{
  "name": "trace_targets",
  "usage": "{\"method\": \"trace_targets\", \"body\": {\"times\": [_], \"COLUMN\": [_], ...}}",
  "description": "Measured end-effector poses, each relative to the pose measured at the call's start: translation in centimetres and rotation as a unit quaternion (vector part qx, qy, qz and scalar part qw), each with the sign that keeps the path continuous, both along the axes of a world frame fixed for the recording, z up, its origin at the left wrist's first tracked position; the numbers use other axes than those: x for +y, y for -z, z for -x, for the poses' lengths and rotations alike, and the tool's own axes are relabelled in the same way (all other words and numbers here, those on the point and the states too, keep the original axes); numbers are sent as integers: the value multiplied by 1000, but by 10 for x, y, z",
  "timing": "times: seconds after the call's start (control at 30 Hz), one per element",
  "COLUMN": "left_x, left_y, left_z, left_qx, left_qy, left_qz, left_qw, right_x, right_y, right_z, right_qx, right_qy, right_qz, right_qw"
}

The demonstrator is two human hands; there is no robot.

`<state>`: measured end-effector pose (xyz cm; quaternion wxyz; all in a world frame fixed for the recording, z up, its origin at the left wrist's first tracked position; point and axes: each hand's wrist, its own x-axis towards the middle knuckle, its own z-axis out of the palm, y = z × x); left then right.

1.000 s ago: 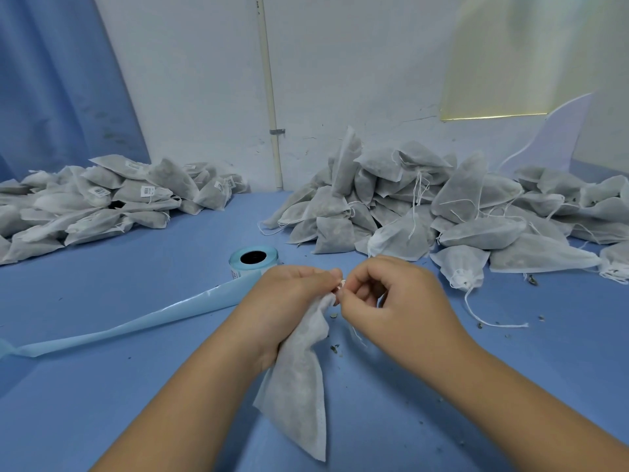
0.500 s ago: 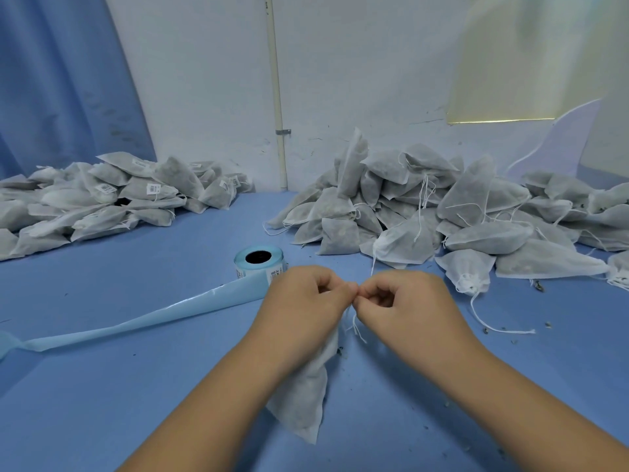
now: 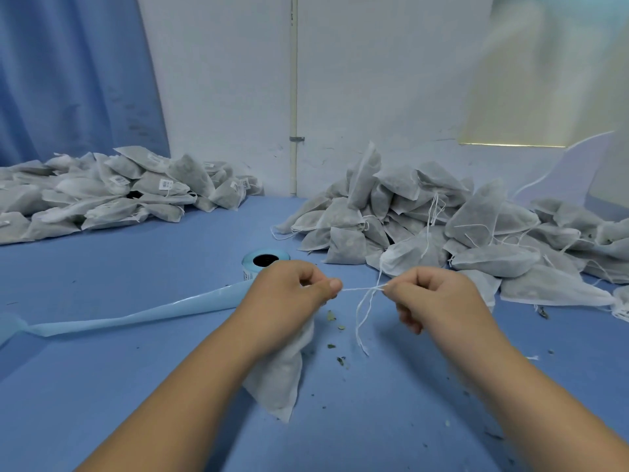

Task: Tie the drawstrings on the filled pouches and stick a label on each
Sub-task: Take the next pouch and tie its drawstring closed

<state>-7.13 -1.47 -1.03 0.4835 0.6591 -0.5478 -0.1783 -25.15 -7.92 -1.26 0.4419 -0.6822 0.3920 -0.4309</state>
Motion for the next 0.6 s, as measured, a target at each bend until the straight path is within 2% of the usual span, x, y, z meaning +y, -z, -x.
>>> {"method": "trace_targets", "body": {"times": [0.1, 0.27, 0.47, 0.6], "left_x": [1, 1, 0, 1], "left_y": [2, 3, 2, 2], "left_z": [2, 1, -2, 1], "left_qx": [4, 21, 36, 53], "left_qy": [29, 67, 80, 101], "left_qz": [-9, -20, -8, -5], "left_qw": [1000, 997, 996, 993], "right_x": [3, 3, -1, -4], "right_y": [2, 1, 2, 3], "right_z": [-2, -5, -4, -1], "right_qx": [-83, -219, -248, -278], "right_qy": [-66, -161, -233, -314], "right_qz": [-62, -143, -191, -216], "right_qw": [992, 952, 921, 882]}}
